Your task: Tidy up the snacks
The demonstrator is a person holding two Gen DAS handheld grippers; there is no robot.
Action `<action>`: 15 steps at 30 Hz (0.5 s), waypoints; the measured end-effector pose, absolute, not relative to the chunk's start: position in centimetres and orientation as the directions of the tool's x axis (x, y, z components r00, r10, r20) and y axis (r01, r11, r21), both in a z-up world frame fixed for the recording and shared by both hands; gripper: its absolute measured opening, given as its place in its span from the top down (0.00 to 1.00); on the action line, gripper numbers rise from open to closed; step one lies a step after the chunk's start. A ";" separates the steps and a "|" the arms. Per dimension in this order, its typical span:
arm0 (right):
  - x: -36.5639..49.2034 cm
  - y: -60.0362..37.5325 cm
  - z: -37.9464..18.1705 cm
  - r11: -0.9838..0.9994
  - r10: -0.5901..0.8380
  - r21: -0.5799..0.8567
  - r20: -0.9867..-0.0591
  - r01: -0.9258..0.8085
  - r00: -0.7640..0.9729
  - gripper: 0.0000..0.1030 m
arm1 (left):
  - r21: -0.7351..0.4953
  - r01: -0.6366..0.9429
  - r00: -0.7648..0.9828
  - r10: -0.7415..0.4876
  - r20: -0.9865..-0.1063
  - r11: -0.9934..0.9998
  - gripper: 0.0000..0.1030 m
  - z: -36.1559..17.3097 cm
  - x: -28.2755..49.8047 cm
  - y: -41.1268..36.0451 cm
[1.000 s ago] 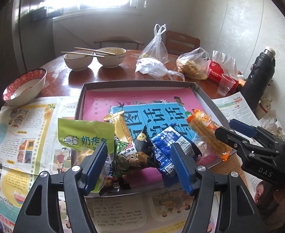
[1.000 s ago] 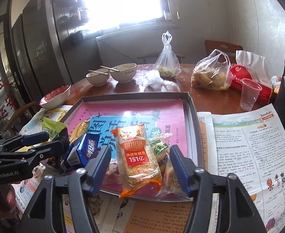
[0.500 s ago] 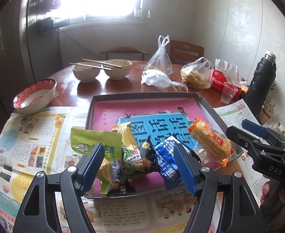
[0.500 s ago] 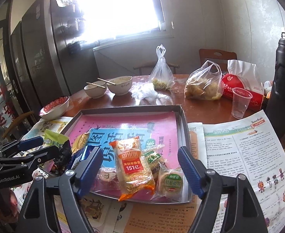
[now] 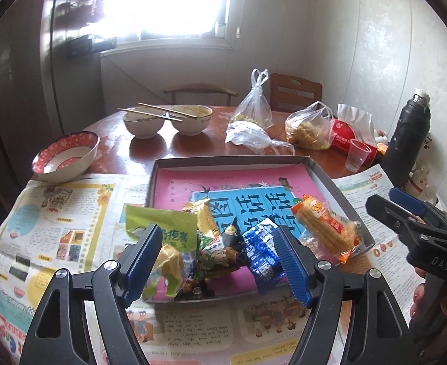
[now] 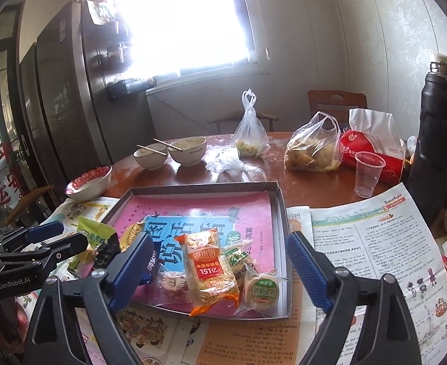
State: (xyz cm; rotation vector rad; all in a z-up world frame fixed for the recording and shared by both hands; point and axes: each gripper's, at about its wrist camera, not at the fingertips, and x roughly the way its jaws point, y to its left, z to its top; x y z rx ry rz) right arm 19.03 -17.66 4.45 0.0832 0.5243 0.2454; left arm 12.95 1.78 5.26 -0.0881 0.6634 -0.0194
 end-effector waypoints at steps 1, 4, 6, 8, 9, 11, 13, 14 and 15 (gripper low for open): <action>18.7 -17.7 4.6 0.967 0.255 0.141 -0.482 -0.213 0.838 0.12 | -0.089 -0.015 0.785 -0.043 -0.618 0.996 0.25 5.3 12.6 1.9; 17.9 -17.5 5.0 0.963 0.268 0.148 -0.478 -0.224 0.837 0.11 | -0.101 -0.021 0.774 -0.048 -0.632 0.995 0.25 5.2 12.1 2.0; 17.3 -17.1 5.2 0.959 0.284 0.154 -0.473 -0.239 0.834 0.09 | -0.105 -0.023 0.767 -0.050 -0.640 0.994 0.25 5.0 11.5 2.1; 16.9 -16.8 5.4 0.957 0.291 0.149 -0.471 -0.250 0.833 0.07 | -0.107 -0.020 0.762 -0.054 -0.646 0.994 0.25 4.9 11.0 2.0; 16.6 -16.6 5.5 0.957 0.291 0.144 -0.470 -0.253 0.833 0.07 | -0.107 -0.022 0.761 -0.053 -0.647 0.994 0.25 4.8 10.7 2.1; 16.0 -16.1 5.7 0.955 0.296 0.136 -0.467 -0.263 0.833 0.07 | -0.104 -0.030 0.757 -0.046 -0.651 0.994 0.25 4.7 10.2 2.1; 15.3 -15.8 5.8 0.956 0.294 0.123 -0.464 -0.267 0.836 0.07 | -0.104 -0.030 0.753 -0.046 -0.656 0.994 0.25 4.5 9.8 2.0; 15.1 -15.6 5.9 0.957 0.290 0.117 -0.463 -0.267 0.838 0.07 | -0.106 -0.025 0.752 -0.051 -0.658 0.994 0.25 4.4 9.7 2.0; 14.7 -15.5 5.8 0.958 0.285 0.111 -0.465 -0.264 0.838 0.07 | -0.107 -0.022 0.751 -0.054 -0.658 0.994 0.25 4.4 9.5 1.9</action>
